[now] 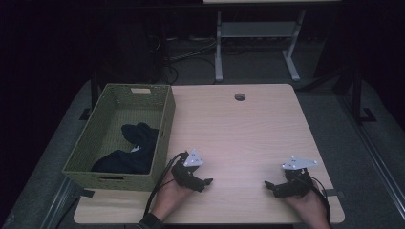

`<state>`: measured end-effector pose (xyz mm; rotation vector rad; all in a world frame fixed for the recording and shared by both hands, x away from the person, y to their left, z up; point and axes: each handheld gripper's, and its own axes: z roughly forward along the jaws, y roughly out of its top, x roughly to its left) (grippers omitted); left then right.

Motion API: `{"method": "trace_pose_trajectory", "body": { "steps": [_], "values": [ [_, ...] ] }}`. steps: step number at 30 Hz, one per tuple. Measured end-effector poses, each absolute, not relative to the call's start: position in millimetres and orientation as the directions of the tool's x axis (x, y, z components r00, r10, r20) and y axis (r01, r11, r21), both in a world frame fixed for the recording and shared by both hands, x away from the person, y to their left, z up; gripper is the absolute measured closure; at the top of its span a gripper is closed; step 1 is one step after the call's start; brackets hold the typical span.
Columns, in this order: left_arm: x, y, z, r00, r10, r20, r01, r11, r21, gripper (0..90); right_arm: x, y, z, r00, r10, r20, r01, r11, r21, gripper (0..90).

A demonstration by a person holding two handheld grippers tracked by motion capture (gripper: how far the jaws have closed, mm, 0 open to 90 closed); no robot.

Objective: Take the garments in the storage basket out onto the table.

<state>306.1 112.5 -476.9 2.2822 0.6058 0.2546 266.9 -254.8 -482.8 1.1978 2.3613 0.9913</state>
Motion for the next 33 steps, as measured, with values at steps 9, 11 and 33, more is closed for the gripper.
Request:
{"method": "trace_pose_trajectory", "body": {
  "steps": [9, 11, 33],
  "values": [
    [306.6, 112.1, -476.9, 0.867, 0.498, -0.002, 0.350, -0.606, 0.714, 13.7, 266.9, -254.7, -482.9, -0.601, 0.799, 0.032, 0.582, 0.410, 0.703, 1.3],
    [306.6, 111.9, -477.1, 0.866, 0.500, -0.002, 0.350, -0.604, 0.716, 13.6, 266.9, -254.7, -482.8, -0.601, 0.799, 0.032, 0.582, 0.409, 0.702, 1.3],
    [311.2, 116.0, -469.0, 0.859, 0.511, -0.037, 0.371, -0.570, 0.733, 15.1, 266.7, -254.6, -482.8, -0.599, 0.800, 0.035, 0.585, 0.407, 0.701, 1.3]
  ]
}}
